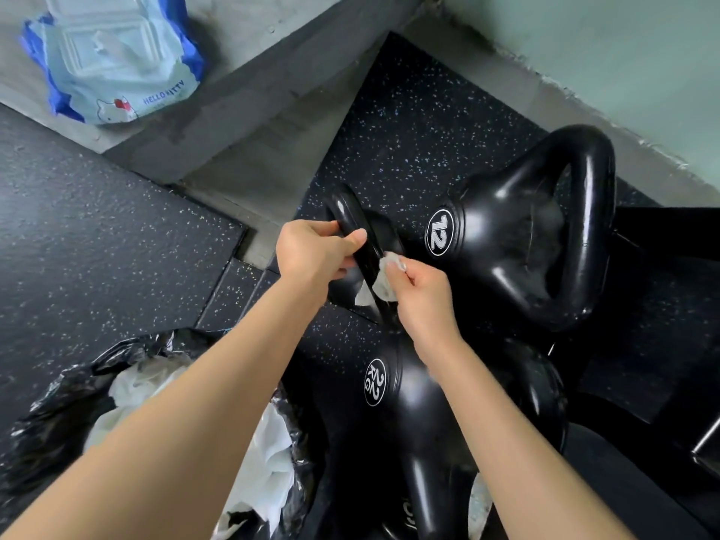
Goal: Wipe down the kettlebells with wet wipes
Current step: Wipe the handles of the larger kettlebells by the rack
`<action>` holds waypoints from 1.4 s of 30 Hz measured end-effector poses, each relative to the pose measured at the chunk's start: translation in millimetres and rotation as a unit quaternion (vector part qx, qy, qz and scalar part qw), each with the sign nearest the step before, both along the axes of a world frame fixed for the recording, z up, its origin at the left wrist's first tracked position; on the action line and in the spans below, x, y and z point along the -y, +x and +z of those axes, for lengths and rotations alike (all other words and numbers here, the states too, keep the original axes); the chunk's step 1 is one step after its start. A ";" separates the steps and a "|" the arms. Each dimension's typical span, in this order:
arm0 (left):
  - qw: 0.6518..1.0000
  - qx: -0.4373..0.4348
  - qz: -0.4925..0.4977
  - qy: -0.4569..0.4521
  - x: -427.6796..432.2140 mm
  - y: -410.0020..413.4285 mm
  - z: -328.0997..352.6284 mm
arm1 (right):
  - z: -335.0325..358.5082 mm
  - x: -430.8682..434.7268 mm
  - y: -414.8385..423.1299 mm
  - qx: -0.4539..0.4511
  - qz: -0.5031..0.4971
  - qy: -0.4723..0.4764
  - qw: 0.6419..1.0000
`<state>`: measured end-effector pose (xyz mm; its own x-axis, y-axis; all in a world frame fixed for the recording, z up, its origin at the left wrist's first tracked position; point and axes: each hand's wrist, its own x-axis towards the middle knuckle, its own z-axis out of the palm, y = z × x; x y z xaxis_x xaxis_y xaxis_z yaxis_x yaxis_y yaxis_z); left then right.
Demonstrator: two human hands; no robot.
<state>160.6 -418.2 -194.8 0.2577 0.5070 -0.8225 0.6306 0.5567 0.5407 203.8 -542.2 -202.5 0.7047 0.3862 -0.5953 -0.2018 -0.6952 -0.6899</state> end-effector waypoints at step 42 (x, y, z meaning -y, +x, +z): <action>0.993 0.080 0.081 0.036 22.5 -54.4 9.9 | -12.0 18.7 -21.2 0.440 0.534 -0.148 0.706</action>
